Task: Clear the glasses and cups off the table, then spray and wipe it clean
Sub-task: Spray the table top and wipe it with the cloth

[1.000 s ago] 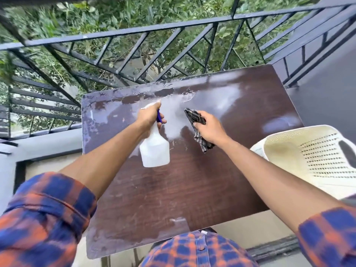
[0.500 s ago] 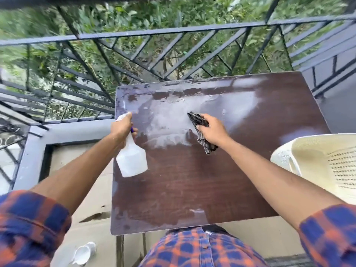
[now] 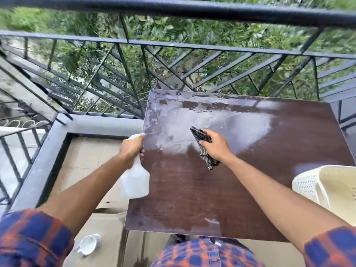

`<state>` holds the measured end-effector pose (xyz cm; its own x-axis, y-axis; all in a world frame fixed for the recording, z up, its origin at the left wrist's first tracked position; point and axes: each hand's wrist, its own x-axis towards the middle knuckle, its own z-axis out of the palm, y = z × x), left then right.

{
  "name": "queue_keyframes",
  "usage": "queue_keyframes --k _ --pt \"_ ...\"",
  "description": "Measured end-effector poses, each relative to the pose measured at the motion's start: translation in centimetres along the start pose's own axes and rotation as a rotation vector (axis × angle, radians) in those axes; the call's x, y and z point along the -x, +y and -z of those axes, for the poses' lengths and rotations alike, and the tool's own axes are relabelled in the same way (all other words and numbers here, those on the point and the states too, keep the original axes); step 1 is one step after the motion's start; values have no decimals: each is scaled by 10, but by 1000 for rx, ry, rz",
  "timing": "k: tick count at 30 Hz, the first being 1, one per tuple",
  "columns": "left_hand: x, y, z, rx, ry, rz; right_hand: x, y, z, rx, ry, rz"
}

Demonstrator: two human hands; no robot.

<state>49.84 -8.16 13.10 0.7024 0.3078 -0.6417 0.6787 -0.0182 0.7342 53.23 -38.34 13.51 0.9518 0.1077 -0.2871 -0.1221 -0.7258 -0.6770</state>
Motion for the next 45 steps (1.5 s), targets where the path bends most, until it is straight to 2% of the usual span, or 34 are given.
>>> queue_keyframes --k 4,8,20,25,27,31,36,41,45 --pt "18 -2 -24 79 -55 40 8 12 8 -34 -9 -12" --pt "38 0 -60 141 -109 3 17 32 24 -14 6 -44" --pt "92 -5 -183 87 -264 88 59 111 89 -66 106 -150" --pt "108 -24 -198 67 -184 44 74 129 93 -99 103 -160" --pt "111 -33 -191 77 -88 29 80 131 91 -119 81 -147" --pt "117 -51 -162 125 124 14 88 135 77 -141 29 -104" --pt "138 -68 -122 185 235 53 89 127 50 -174 -37 -57" --pt "158 -82 -89 200 426 65 90 114 26 -198 -97 -8" --pt "164 -94 -67 152 388 66 94 106 13 -225 -116 24"
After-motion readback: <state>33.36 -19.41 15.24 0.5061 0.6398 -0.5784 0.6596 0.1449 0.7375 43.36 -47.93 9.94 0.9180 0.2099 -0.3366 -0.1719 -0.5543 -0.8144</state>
